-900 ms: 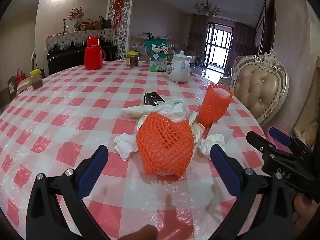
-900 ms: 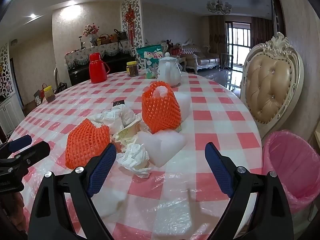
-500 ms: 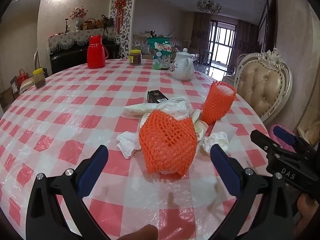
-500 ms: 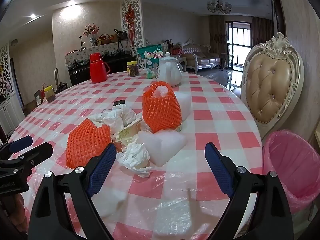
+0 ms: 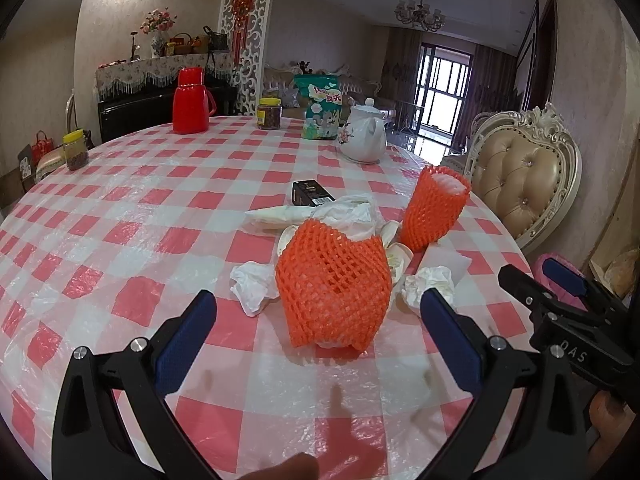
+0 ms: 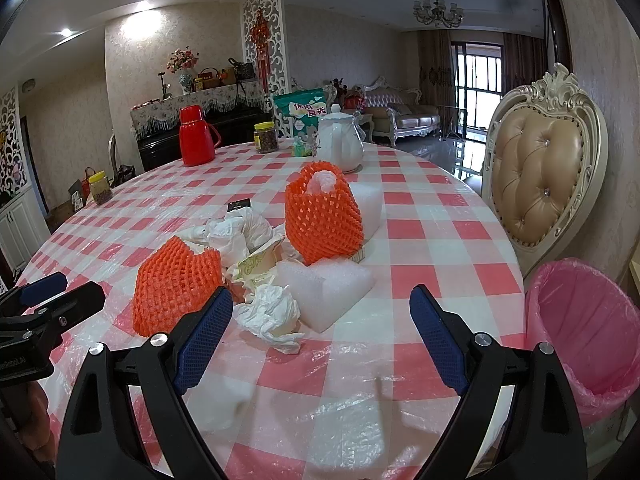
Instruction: Collect trash
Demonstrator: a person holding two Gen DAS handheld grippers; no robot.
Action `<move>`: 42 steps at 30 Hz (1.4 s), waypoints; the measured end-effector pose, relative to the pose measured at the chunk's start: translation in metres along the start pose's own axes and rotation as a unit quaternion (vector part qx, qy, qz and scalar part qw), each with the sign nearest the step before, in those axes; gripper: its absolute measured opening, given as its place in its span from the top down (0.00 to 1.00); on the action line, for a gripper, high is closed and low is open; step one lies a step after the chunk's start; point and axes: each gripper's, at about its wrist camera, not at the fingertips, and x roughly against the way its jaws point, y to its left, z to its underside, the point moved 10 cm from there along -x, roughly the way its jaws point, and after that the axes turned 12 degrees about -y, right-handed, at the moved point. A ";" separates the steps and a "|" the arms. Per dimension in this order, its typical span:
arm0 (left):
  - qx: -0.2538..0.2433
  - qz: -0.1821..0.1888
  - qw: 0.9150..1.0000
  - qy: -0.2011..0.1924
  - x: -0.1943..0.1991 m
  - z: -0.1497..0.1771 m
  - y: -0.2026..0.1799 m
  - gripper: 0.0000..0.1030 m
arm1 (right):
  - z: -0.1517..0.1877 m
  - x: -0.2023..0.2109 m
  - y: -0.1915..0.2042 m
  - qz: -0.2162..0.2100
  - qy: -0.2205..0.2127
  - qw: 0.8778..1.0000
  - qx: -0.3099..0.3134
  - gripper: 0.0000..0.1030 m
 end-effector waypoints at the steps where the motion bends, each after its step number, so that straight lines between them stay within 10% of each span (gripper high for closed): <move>1: 0.000 0.000 1.000 0.000 0.001 -0.001 0.000 0.04 | 0.000 0.000 0.000 0.001 -0.001 1.000 0.000 0.18; 42: -0.003 0.003 1.000 0.000 0.005 -0.004 -0.004 0.04 | -0.002 0.002 0.000 0.000 -0.001 1.000 -0.001 0.18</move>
